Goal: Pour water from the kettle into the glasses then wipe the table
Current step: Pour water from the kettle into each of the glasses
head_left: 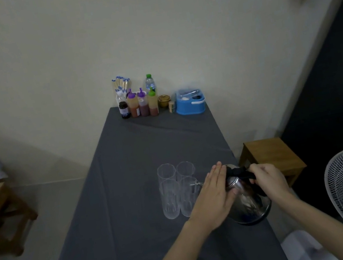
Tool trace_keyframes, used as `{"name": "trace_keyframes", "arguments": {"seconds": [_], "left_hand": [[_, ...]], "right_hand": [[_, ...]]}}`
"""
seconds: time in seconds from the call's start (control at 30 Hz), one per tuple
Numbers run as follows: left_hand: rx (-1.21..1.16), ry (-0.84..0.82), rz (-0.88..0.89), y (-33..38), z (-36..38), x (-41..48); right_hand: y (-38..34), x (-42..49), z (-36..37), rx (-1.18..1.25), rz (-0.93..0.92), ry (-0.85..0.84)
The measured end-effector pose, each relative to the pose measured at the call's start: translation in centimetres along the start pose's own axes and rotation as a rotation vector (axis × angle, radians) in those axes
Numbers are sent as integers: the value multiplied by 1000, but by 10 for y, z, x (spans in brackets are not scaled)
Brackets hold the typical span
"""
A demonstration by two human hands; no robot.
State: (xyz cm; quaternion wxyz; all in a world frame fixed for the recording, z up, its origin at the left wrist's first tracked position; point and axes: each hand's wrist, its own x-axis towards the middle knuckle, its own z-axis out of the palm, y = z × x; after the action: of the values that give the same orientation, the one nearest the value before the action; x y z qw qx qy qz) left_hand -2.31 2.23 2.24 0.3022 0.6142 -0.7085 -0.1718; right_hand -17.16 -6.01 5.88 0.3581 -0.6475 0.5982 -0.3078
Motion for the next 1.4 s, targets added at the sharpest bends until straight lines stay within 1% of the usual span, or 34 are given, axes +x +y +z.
{"name": "trace_keyframes", "arguments": {"seconds": [0.4, 0.63, 0.93, 1.13, 1.4], "left_hand": [[-8, -3, -29, 7, -3, 1], [-17, 21, -34, 7, -1, 2], [-48, 33, -46, 9, -1, 1], [-77, 53, -38, 4, 0, -2], [-97, 68, -41, 4, 0, 0]], "right_hand": [[-7, 5, -7, -77, -92, -50], [-15, 7, -11, -123, -158, -46], [-19, 8, -11, -163, -186, -36], [-25, 10, -12, -226, -241, -39], [-30, 12, -12, -246, -256, -33]]}}
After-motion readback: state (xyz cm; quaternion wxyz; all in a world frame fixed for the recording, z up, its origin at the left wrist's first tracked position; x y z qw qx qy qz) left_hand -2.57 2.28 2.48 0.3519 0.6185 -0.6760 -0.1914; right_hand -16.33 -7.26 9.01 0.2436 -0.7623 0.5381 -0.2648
